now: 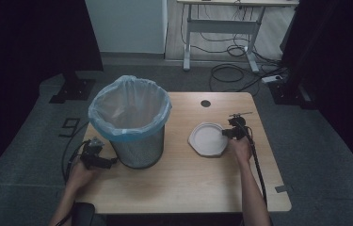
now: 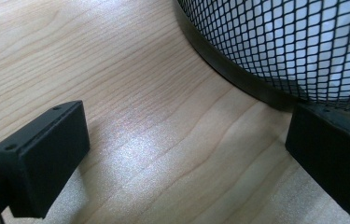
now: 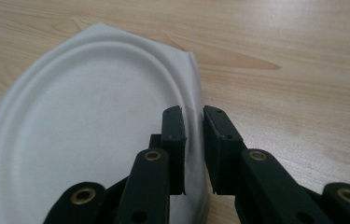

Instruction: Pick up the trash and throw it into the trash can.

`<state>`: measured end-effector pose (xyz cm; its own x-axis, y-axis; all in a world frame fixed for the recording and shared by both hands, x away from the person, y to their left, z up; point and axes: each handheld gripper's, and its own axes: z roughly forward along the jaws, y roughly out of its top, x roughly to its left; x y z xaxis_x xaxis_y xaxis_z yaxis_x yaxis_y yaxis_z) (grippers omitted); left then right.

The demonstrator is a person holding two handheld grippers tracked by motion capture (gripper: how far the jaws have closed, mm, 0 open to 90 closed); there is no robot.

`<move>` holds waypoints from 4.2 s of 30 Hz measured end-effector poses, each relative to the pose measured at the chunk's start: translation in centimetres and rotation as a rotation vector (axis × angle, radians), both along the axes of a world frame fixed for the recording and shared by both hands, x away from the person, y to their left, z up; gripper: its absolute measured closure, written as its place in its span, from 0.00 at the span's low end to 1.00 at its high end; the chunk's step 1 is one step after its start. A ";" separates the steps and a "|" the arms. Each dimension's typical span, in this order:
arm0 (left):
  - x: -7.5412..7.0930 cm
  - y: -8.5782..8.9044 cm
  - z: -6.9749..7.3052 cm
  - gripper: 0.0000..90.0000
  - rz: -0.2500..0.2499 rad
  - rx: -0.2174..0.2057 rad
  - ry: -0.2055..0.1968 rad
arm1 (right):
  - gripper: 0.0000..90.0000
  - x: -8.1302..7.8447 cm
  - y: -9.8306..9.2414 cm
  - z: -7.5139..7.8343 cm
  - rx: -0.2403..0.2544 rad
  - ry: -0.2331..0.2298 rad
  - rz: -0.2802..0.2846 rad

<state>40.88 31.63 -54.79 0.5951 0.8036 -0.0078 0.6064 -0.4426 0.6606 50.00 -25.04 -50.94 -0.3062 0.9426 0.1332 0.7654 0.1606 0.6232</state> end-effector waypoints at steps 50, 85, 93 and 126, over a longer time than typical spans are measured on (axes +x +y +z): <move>0.0 0.0 0.0 0.00 -0.001 0.001 0.000 | 0.93 -3.8 3.4 17.3 0.059 -0.191 0.239; 0.0 0.0 0.0 0.00 -0.002 0.001 0.001 | 0.93 -3.6 5.6 29.0 0.140 -0.245 0.282; 0.0 0.0 0.0 0.00 -0.002 0.001 0.000 | 0.93 -3.7 6.8 31.6 0.146 -0.268 0.298; 0.1 0.0 0.0 0.00 -0.005 0.000 0.001 | 0.92 -1.6 20.9 29.4 0.111 -0.297 0.466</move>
